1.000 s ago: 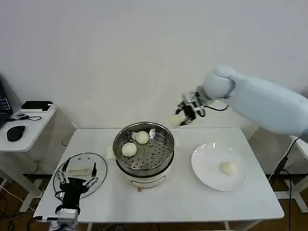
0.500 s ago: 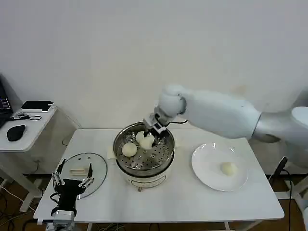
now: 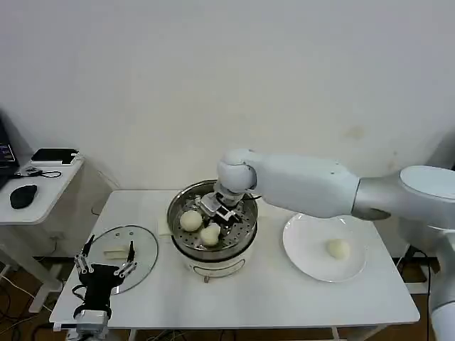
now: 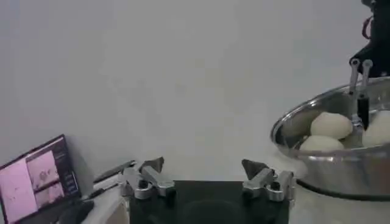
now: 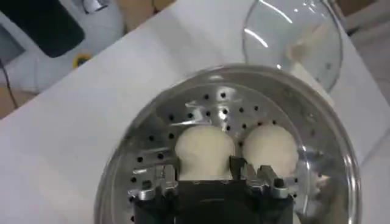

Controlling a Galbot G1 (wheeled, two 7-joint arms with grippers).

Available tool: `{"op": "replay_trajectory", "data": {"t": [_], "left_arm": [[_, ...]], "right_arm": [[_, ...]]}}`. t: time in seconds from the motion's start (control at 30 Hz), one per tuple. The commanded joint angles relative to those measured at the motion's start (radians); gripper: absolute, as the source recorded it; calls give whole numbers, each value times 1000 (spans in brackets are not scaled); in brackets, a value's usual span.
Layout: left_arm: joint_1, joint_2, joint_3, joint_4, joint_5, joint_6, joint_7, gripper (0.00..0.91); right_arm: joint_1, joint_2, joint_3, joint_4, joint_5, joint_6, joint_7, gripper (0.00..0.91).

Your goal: Take steamed baozi put them in steamer then cover it.

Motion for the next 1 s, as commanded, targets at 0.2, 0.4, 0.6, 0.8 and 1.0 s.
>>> {"op": "replay_trajectory", "data": {"t": [0.2,0.4,0.6,0.8,1.0], "left_arm": [[-1,-3,2,0,2,0,0,907],[-1,-5,8,-1,4,0,-1,907],[-11,-1,12,7,3,1,0,907],[-23,10,25,19,3,1,0,907],[-36,33,22,22,-9,4,2,907]], "right_arm": [[-4,-9,-14,22,-2,20,-6,907],[3,-21,-6,21,5,25,16,907],[31,-42,38,10,49,-14,83,907],[71,-96,94,-18,90,-103,164,907],[115,-249,124,23,175,-210,214,907]]}}
